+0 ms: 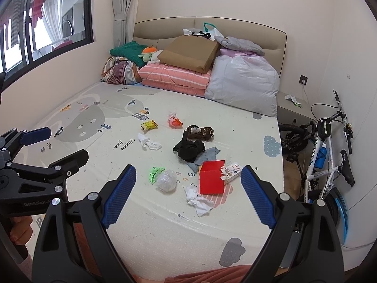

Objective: Collect trash

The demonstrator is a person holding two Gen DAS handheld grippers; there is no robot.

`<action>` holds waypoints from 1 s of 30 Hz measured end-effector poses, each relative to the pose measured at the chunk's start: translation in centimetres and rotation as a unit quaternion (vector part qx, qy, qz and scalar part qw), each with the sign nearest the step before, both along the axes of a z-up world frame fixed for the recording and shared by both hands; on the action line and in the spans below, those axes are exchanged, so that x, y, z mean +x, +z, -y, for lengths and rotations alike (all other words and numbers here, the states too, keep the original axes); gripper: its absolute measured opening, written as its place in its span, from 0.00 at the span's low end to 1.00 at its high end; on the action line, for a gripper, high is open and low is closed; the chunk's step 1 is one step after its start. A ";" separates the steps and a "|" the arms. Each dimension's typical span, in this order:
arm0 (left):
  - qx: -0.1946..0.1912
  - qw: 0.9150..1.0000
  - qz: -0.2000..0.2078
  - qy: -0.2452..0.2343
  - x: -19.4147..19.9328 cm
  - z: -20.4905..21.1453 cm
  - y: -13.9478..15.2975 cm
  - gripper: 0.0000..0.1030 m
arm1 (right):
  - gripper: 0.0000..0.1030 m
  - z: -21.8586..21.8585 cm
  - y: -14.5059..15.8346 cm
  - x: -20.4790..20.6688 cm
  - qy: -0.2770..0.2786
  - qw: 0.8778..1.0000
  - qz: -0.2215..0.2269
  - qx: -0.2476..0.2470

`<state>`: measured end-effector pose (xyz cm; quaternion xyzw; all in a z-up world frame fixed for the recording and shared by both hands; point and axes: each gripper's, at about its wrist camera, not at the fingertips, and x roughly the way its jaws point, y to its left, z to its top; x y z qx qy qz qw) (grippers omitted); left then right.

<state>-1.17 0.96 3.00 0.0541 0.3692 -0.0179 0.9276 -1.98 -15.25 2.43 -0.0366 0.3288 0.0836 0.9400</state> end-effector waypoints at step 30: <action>0.004 1.000 0.006 0.001 -0.6 0.4 1.3 0.96 | 0.85 0.0 0.7 -0.5 0.002 1.000 0.005 0.002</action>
